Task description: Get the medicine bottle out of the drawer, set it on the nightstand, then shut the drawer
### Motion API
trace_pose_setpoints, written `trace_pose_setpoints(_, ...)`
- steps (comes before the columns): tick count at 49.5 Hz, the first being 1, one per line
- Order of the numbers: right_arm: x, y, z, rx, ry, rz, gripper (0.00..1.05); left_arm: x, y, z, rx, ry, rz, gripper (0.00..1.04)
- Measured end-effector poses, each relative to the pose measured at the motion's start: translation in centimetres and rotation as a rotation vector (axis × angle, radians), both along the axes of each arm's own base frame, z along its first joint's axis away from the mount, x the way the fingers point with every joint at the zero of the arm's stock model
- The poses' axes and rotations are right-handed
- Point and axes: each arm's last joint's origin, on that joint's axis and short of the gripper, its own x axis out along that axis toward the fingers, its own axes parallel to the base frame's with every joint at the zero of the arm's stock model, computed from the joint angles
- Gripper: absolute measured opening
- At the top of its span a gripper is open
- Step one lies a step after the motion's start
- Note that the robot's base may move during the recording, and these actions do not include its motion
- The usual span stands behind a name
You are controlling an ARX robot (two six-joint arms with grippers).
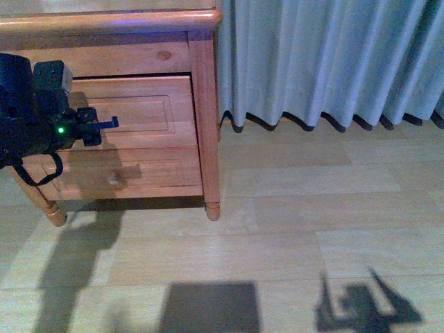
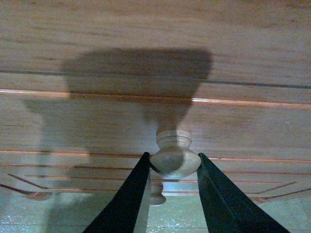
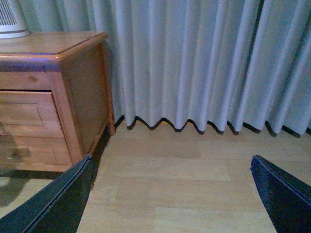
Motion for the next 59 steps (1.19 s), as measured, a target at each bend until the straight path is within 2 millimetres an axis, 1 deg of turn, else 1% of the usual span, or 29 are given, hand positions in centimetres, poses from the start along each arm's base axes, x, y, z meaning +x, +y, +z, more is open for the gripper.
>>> trace_pose_setpoints(6, 0.0, 0.0, 0.0, 0.000, 0.000, 0.000, 0.98, -0.1, -0.1, -0.1, 0.020, -0.019, -0.012, 0.24)
trace_pose_setpoints(10, 0.0, 0.0, 0.0, 0.000, 0.000, 0.000, 0.98, -0.7, -0.2, -0.3, 0.038, -0.034, -0.020, 0.24)
trace_pose_setpoints(15, 0.0, 0.0, 0.0, 0.000, 0.000, 0.000, 0.98, -2.2, -0.4, -0.5, 0.046, -0.036, -0.024, 0.24)
trace_pose_setpoints(21, 0.0, 0.0, 0.0, 0.000, 0.000, 0.000, 0.98, -4.7, -0.5, -0.6, 0.044, -0.035, -0.027, 0.24)
trace_pose_setpoints(25, 0.0, 0.0, 0.0, 0.000, 0.000, 0.000, 0.98, -7.7, -0.5, -0.8, 0.039, -0.035, -0.027, 0.24)
trace_pose_setpoints(29, 0.0, 0.0, 0.0, 0.000, 0.000, 0.000, 0.98, -11.6, -0.5, -1.2, 0.027, -0.026, -0.028, 0.24)
trace_pose_setpoints(32, 0.0, 0.0, 0.0, 0.000, 0.000, 0.000, 0.98, -13.9, -0.4, -1.4, 0.016, -0.018, -0.030, 0.24)
trace_pose_setpoints(35, 0.0, 0.0, 0.0, 0.000, 0.000, 0.000, 0.98, -16.7, -0.2, -1.6, 0.010, -0.004, -0.034, 0.24)
trace_pose_setpoints(39, 0.0, 0.0, 0.0, 0.000, 0.000, 0.000, 0.98, -19.3, 0.0, -1.6, -0.008, 0.016, -0.041, 0.24)
trace_pose_setpoints(40, 0.0, 0.0, 0.0, 0.000, 0.000, 0.000, 0.98, -19.6, 0.0, -1.6, -0.012, 0.019, -0.041, 0.25)
trace_pose_setpoints(42, 0.0, 0.0, 0.0, 0.000, 0.000, 0.000, 0.98, -20.8, 0.1, -1.5, -0.022, 0.030, -0.046, 0.33)
trace_pose_setpoints(46, 0.0, 0.0, 0.0, 0.000, 0.000, 0.000, 0.98, -22.6, 0.2, -1.5, -0.040, 0.063, -0.060, 0.44)
trace_pose_setpoints(48, 0.0, 0.0, 0.0, 0.000, 0.000, 0.000, 0.98, -23.6, 0.3, -1.4, -0.047, 0.080, -0.061, 0.51)
trace_pose_setpoints(49, 0.0, 0.0, 0.0, 0.000, 0.000, 0.000, 0.98, -23.8, 0.3, -1.4, -0.048, 0.083, -0.061, 0.53)
trace_pose_setpoints(53, 0.0, 0.0, 0.0, 0.000, 0.000, 0.000, 0.98, -25.0, 0.6, -0.8, -0.061, 0.092, -0.047, 0.67)
trace_pose_setpoints(54, 0.0, 0.0, 0.0, 0.000, 0.000, 0.000, 0.98, -25.1, 0.6, -0.7, -0.062, 0.092, -0.046, 0.69)
trace_pose_setpoints(56, 0.0, 0.0, 0.0, 0.000, 0.000, 0.000, 0.98, -25.7, 0.9, 0.1, -0.073, 0.095, -0.044, 0.79)
trace_pose_setpoints(59, 0.0, 0.0, 0.0, 0.000, 0.000, 0.000, 0.98, -26.4, 1.2, 1.1, -0.090, 0.101, -0.036, 0.91)
